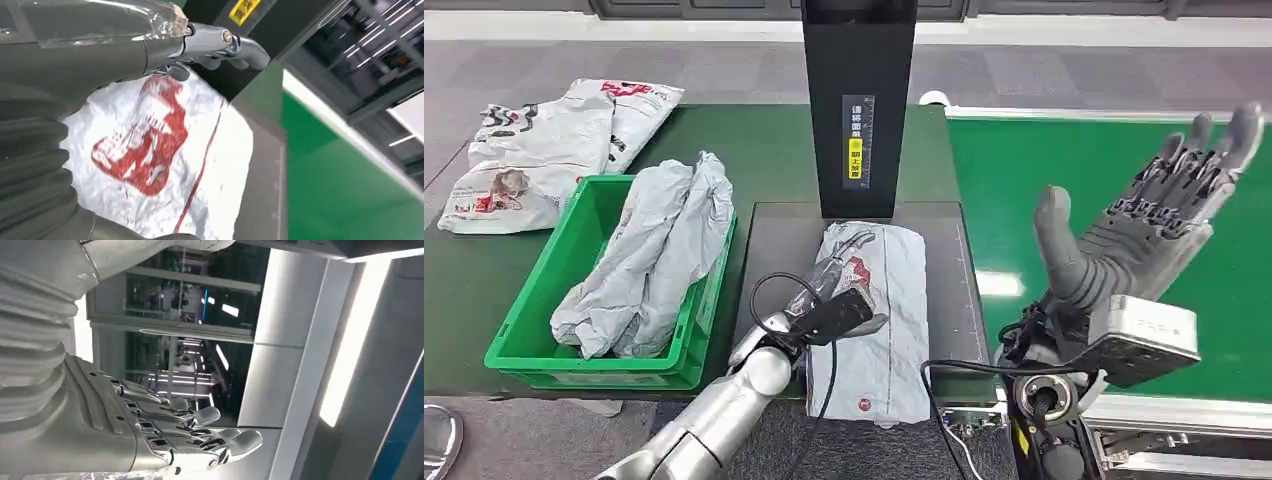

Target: Moved the parcel from conveyor to table for the left to box.

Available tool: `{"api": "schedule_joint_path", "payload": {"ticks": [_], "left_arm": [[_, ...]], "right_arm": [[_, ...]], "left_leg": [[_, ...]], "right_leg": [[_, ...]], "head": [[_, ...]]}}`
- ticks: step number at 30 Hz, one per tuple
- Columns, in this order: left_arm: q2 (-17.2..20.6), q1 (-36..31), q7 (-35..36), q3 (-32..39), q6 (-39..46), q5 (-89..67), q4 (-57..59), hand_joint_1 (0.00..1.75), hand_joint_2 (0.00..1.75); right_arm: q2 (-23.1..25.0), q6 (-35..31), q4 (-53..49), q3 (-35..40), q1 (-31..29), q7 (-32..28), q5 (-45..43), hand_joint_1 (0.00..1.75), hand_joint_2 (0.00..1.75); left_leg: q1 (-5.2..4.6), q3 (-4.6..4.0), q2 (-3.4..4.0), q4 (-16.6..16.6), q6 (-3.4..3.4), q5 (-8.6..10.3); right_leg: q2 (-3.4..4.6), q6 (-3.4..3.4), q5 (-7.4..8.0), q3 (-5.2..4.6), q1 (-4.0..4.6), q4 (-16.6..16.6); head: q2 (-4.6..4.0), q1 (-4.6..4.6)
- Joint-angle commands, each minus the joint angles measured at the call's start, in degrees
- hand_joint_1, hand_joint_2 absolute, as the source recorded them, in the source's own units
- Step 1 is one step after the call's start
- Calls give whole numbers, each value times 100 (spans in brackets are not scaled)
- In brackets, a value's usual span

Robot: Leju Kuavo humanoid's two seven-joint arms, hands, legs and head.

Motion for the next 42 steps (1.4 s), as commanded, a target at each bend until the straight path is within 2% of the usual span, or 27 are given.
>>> {"api": "schedule_joint_path", "payload": {"ticks": [1,5,12,28,29,30,42], "left_arm": [[-30,-433,-14,-444,52,-13,1066,0,175],[-46,-482,17,-435,97,-68,1196,0,175],[-209,-828,-16,-311,994,-671,2725,0,175],[-86,-857,509,-242,1466,-1854,2930,0,175],[-85,-871,559,-206,1333,-1860,2960,19,175],[-84,-878,570,-198,1264,-1861,2969,175,175],[-57,-879,631,-67,1174,-1989,2940,175,175]], "right_arm": [[49,-2,238,-84,-203,26,-25,0,175],[58,-2,207,-80,-193,31,-29,0,175],[106,-2,140,-32,-233,112,-6,0,175],[113,55,374,7,-397,51,-258,0,175],[114,75,408,15,-422,45,-273,0,175],[116,85,428,18,-438,44,-282,0,175],[124,114,490,-8,-478,8,-345,0,175]], "left_leg": [[1,7,-1,-5,0,1],[2,9,0,-7,0,2],[1,13,2,-9,0,2],[6,14,13,-14,-1,3],[4,9,10,-9,-1,1],[5,10,11,-10,-1,2],[4,12,8,-9,-2,1]], "right_leg": [[-3,-3,0,8,1,-4],[-3,-2,2,10,3,-8],[-1,-2,2,14,2,-9],[11,-5,9,15,7,-18],[10,-4,6,10,4,-10],[10,-4,6,11,6,-11],[7,-3,4,15,5,-11]], "head": [[-2,2],[0,0],[0,0],[0,2],[0,0],[-2,2],[-2,2]]}}
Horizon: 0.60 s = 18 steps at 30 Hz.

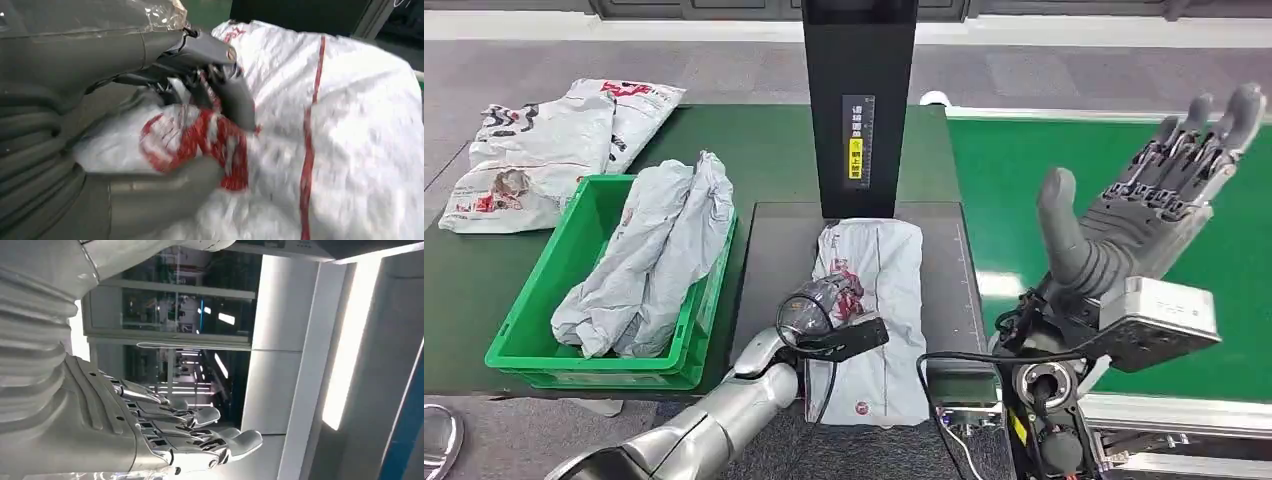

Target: Moved the parcel from conveyor to table for the left to box.

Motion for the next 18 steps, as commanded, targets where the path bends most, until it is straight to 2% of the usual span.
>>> {"api": "schedule_joint_path", "payload": {"ticks": [1,18], "left_arm": [[174,-155,24,-67,-113,-42,368,175,175],[238,-149,72,186,0,-151,381,175,175]], "right_arm": [[14,13,393,-8,-217,8,-63,0,175],[12,19,361,-36,-207,-20,-100,0,175]], "left_leg": [[5,18,17,-13,0,-1],[5,17,18,-12,-1,0]], "right_leg": [[14,-4,6,15,6,-17],[15,-4,7,14,6,-16]], "head": [[0,2],[0,0]]}}
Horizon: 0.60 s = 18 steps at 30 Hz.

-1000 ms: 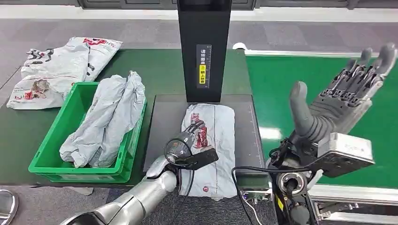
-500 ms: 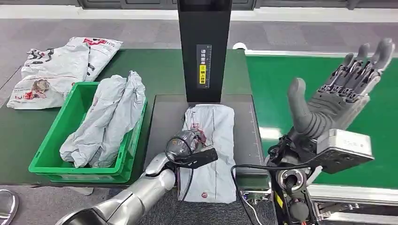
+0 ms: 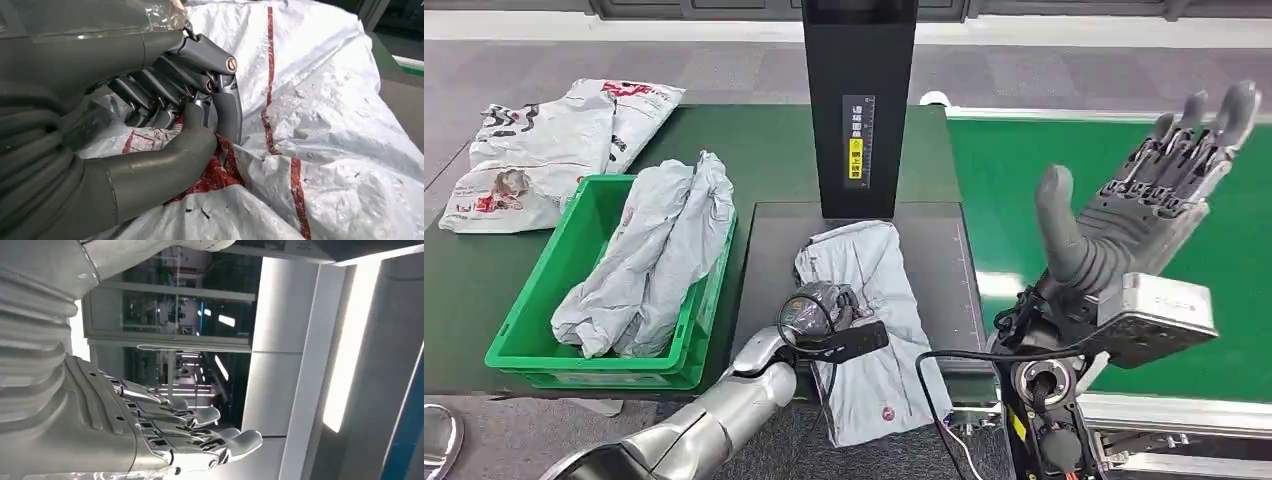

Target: Moved the parcel from conveyor to table for the left to box.

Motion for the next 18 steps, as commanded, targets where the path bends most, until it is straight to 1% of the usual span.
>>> {"api": "schedule_joint_path", "payload": {"ticks": [1,3,4,5,9,13,16,18], "left_arm": [[235,-115,61,212,61,-60,292,175,175],[252,-122,62,258,138,-91,255,175,175],[243,-106,-63,316,281,-94,180,63,175],[216,-103,-134,421,276,-28,129,175,175],[207,-149,-19,319,436,-435,-88,175,175],[175,-98,-193,475,720,-419,-450,175,175],[196,-82,-199,514,733,-465,-752,175,175],[248,24,-286,607,856,-499,-1292,175,175]], "right_arm": [[10,-21,299,-47,-172,-8,-46,0,175],[9,-27,286,-58,-169,-9,-47,0,175],[11,-48,275,-72,-159,-11,-43,0,175],[5,-35,267,-74,-155,-6,-48,0,175],[29,6,272,-82,-178,-7,-51,0,175],[19,-42,233,-115,-141,-2,-27,0,175],[3,-58,175,-139,-97,-2,-13,0,175],[-16,-73,127,-155,-59,2,4,0,175]], "left_leg": [[2,11,15,-6,-1,-2],[1,20,20,-19,-1,3],[3,10,15,-7,-1,-1],[4,14,17,-10,-1,1],[5,12,14,-12,-1,4],[1,4,7,-3,0,2],[4,8,7,-8,0,2],[2,8,6,-8,-1,2]], "right_leg": [[13,-3,3,7,3,-8],[17,-4,8,15,2,-19],[13,-3,5,7,4,-8],[15,-4,6,10,5,-13],[10,-5,8,9,6,-16],[5,-2,3,2,2,-4],[4,-3,5,8,5,-13],[4,-3,3,7,3,-10]], "head": [[0,0],[0,-2],[-2,0],[-2,-2],[-2,-2],[-2,-2],[0,0],[-2,0]]}}
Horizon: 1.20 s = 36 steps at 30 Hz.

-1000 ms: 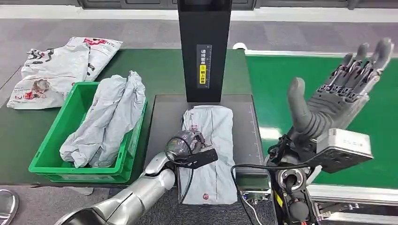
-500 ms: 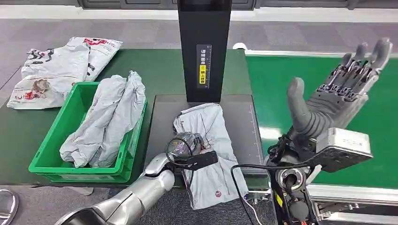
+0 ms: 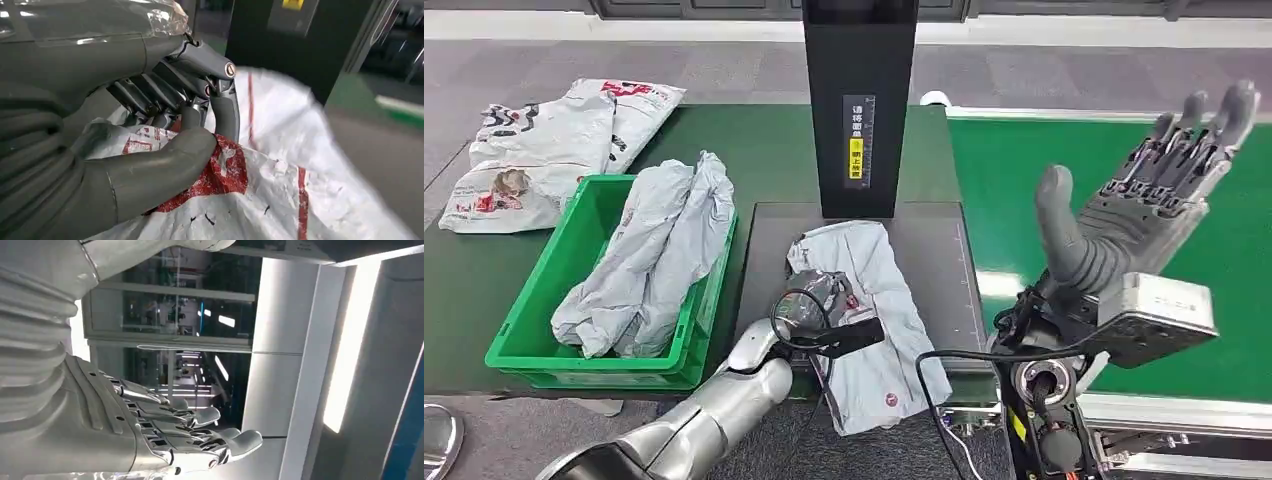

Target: Moved the parcel from conveyor to table for the left to box.

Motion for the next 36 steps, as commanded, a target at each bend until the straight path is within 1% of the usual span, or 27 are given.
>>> {"api": "schedule_joint_path", "payload": {"ticks": [1,6,8,15,20,24,26,30,32,33,34,36], "left_arm": [[179,59,-162,625,240,-97,-1266,175,175],[388,411,-83,587,-71,-189,-2859,175,175],[442,462,-90,528,-59,-221,-3147,175,175],[460,508,-81,493,-17,-228,-3173,175,175],[460,508,-81,493,-17,-228,-3173,175,175],[489,495,-106,423,30,-204,-3163,175,175],[551,451,50,387,140,-378,-3168,175,175],[874,411,345,689,283,-606,-3390,175,175],[1031,406,540,853,364,-957,-3494,175,175],[1152,379,628,1007,387,-1077,-3556,175,175],[1235,369,667,1107,424,-1140,-3583,175,175],[1358,381,706,1361,428,-1204,-3724,175,175]], "right_arm": [[-22,-75,105,-164,-39,6,18,0,175],[-74,-109,38,-192,21,12,36,0,175],[-82,-116,12,-198,52,16,39,0,175],[-83,-118,-14,-197,88,20,41,0,175],[-83,-118,-14,-197,88,20,41,0,175],[-102,-120,-81,-209,138,20,61,0,175],[-108,-120,-110,-232,160,21,74,0,175],[-198,-120,-188,-297,301,12,84,0,175],[-187,-120,-276,-380,370,-25,120,0,175],[-193,-120,-342,-437,422,-29,133,0,175],[-191,-120,-377,-480,449,-34,142,0,175],[-204,-120,-455,-545,521,-33,163,0,175]], "left_leg": [[7,12,8,-13,0,1],[4,5,10,-8,-1,0],[2,4,13,-6,-1,-1],[2,14,11,-14,0,1],[5,2,6,-2,0,-1],[3,17,7,-16,0,2],[3,11,5,-10,0,1],[4,9,8,-7,-1,0],[6,17,14,-15,-2,2],[6,21,17,-22,-3,4],[5,6,11,-4,-2,0],[9,11,16,-9,-3,1]], "right_leg": [[5,-4,5,14,8,-19],[7,-5,4,4,6,-11],[10,-4,3,1,3,-7],[8,-3,5,11,3,-15],[5,-2,2,2,5,-6],[3,-4,3,16,4,-17],[2,-3,2,11,4,-14],[6,-3,3,7,5,-10],[10,-5,6,13,7,-18],[14,-7,9,15,8,-23],[10,-4,4,1,6,-6],[14,-7,7,6,10,-13]], "head": [[0,0],[2,0],[0,0],[0,0],[2,0],[2,0],[2,0],[2,0],[0,0],[2,-2],[0,-2],[0,-2]]}}
